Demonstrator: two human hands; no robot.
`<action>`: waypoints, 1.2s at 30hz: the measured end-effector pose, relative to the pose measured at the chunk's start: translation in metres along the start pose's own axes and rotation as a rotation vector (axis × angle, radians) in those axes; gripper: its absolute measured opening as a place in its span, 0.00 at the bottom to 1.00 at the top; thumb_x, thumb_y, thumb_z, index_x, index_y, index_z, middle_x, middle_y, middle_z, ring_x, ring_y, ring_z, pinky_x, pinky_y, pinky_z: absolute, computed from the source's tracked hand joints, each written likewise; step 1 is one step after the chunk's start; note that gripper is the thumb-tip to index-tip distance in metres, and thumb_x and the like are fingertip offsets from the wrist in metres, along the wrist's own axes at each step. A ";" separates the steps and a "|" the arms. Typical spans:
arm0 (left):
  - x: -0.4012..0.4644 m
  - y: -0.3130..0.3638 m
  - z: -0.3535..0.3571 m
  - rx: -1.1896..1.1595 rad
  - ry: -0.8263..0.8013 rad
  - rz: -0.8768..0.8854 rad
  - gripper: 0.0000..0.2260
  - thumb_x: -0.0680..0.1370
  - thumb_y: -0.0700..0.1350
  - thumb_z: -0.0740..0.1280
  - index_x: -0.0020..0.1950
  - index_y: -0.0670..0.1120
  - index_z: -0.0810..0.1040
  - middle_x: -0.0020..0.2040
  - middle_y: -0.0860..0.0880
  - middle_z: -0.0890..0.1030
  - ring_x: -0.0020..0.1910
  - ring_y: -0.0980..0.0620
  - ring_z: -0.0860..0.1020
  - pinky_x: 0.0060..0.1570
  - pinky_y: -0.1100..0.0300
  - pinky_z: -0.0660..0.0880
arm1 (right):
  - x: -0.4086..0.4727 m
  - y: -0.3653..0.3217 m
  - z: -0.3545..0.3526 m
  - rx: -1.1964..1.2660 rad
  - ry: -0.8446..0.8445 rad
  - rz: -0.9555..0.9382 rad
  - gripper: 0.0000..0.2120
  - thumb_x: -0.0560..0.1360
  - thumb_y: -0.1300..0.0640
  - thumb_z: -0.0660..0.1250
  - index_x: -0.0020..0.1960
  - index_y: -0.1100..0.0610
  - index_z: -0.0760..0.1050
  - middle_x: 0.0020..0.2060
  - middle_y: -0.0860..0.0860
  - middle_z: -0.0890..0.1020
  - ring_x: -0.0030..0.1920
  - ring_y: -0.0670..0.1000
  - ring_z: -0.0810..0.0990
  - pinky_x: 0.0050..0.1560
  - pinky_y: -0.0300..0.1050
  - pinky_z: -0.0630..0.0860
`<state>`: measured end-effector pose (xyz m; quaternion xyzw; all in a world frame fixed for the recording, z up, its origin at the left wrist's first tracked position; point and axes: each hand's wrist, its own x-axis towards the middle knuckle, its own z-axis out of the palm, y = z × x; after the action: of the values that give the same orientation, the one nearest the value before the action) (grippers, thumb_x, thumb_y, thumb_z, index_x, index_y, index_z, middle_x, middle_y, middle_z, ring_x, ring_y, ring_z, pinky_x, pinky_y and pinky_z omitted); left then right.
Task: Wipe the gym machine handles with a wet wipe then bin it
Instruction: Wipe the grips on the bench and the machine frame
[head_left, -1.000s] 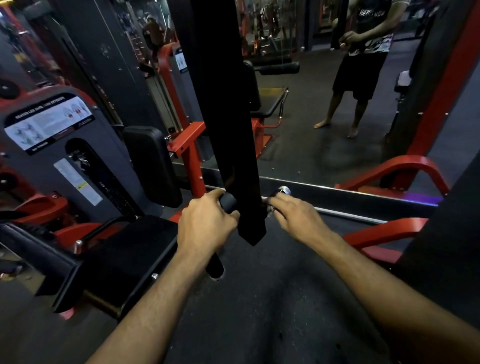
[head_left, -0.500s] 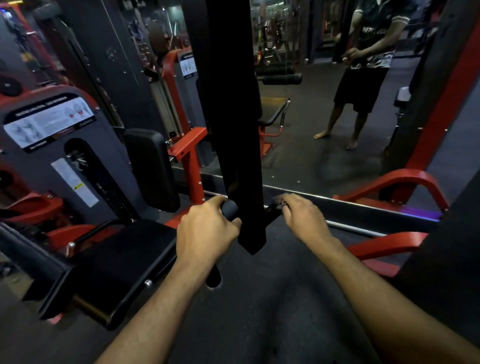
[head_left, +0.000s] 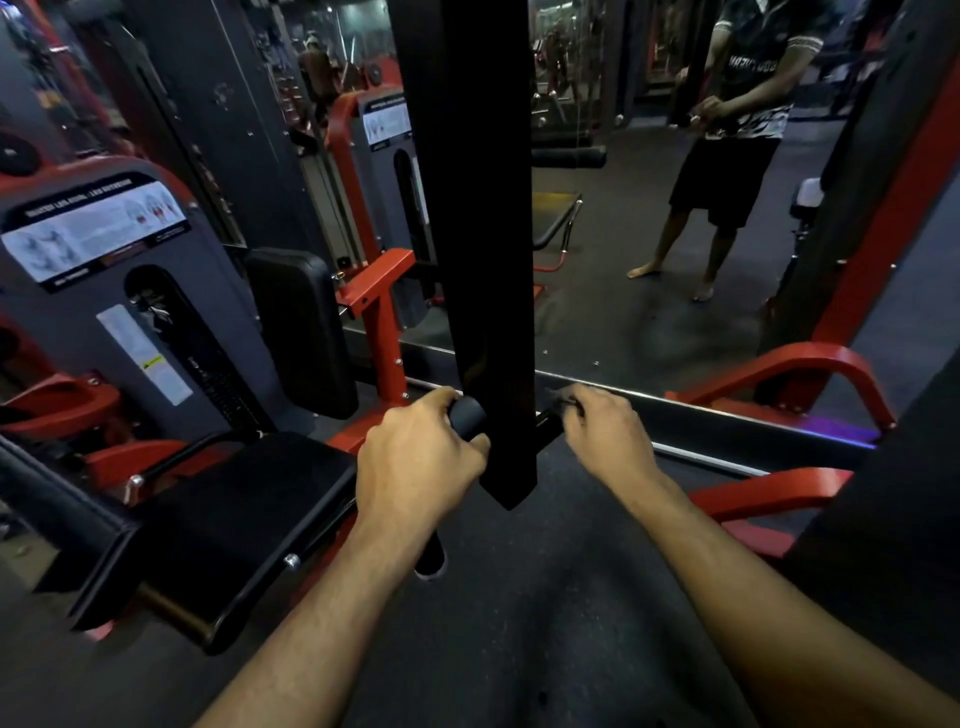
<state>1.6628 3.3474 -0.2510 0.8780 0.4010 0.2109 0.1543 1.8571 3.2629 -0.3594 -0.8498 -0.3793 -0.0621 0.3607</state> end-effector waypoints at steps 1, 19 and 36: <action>0.001 -0.001 0.000 0.006 0.000 -0.003 0.13 0.74 0.54 0.73 0.57 0.56 0.79 0.39 0.55 0.77 0.37 0.54 0.72 0.38 0.58 0.70 | -0.001 -0.009 0.003 0.003 -0.040 -0.032 0.10 0.76 0.60 0.65 0.55 0.58 0.81 0.50 0.56 0.84 0.51 0.60 0.82 0.50 0.52 0.78; 0.002 0.000 0.003 0.027 0.026 0.008 0.17 0.73 0.55 0.74 0.61 0.54 0.80 0.50 0.47 0.85 0.51 0.41 0.83 0.42 0.55 0.73 | -0.009 -0.021 0.000 -0.120 -0.269 -0.158 0.13 0.80 0.54 0.60 0.60 0.58 0.76 0.56 0.54 0.79 0.55 0.61 0.79 0.52 0.58 0.77; 0.004 0.000 0.005 0.040 0.029 0.007 0.14 0.73 0.55 0.74 0.56 0.54 0.80 0.42 0.51 0.81 0.46 0.44 0.83 0.39 0.58 0.69 | -0.024 0.001 0.010 0.122 0.049 -0.448 0.06 0.72 0.67 0.73 0.46 0.57 0.81 0.43 0.47 0.82 0.47 0.51 0.74 0.54 0.42 0.73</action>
<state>1.6669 3.3500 -0.2544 0.8793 0.4041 0.2159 0.1301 1.8393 3.2546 -0.3765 -0.7192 -0.5526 -0.1384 0.3977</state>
